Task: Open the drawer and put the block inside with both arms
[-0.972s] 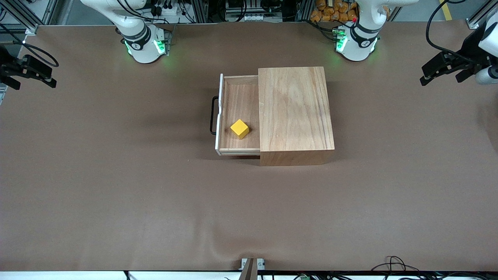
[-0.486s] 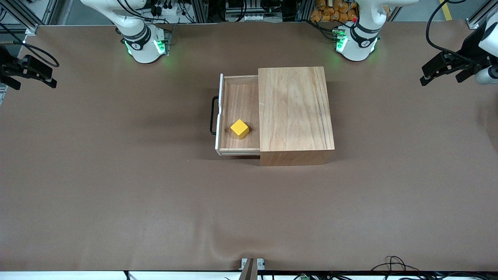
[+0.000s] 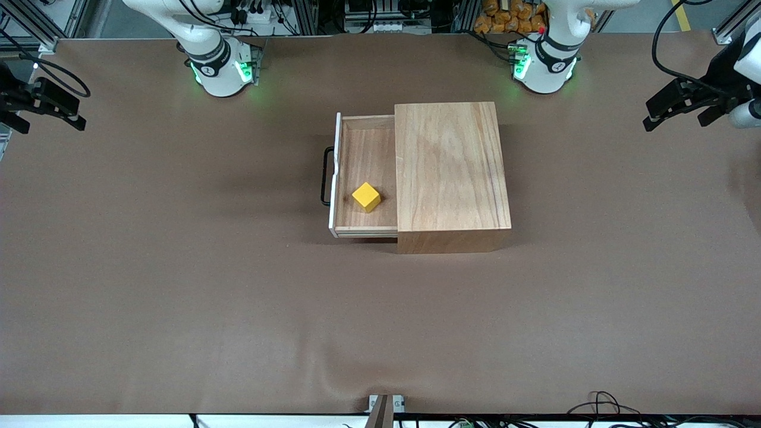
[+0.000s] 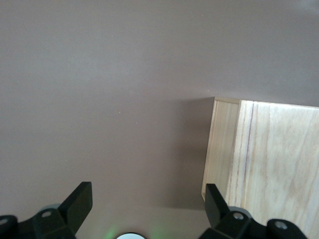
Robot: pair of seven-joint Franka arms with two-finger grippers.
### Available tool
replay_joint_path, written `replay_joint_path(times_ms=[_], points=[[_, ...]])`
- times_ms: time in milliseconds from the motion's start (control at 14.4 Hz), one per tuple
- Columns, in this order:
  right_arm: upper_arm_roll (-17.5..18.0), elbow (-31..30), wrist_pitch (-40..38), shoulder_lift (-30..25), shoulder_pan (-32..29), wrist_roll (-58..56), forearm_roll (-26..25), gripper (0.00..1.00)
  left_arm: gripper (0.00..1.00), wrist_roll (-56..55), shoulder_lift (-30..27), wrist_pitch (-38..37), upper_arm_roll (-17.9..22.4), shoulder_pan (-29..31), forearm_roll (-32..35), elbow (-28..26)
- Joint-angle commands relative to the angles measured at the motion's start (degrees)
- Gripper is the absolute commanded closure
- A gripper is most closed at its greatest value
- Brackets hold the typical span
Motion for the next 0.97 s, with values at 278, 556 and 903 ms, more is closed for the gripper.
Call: replay_joint_path(times_ms=[278,556,903], points=[[-2.2,-0.8,-2.2,-1.6,1.3,9.3,-0.4,0.00,0.00,0.2,0.1,-0.4,0.2,0.8,-0.6,2.0],[-2.0,-0.8,-2.0,-1.6,1.3,8.8,-0.4,0.00,0.00,0.2,0.8,-0.5,0.2,0.9,-0.6,2.2],[-1.7,-0.8,-1.9,-1.6,1.9,8.7,-0.5,0.00,0.00,0.2,0.4,-1.7,0.2,0.8,-0.5,2.2]])
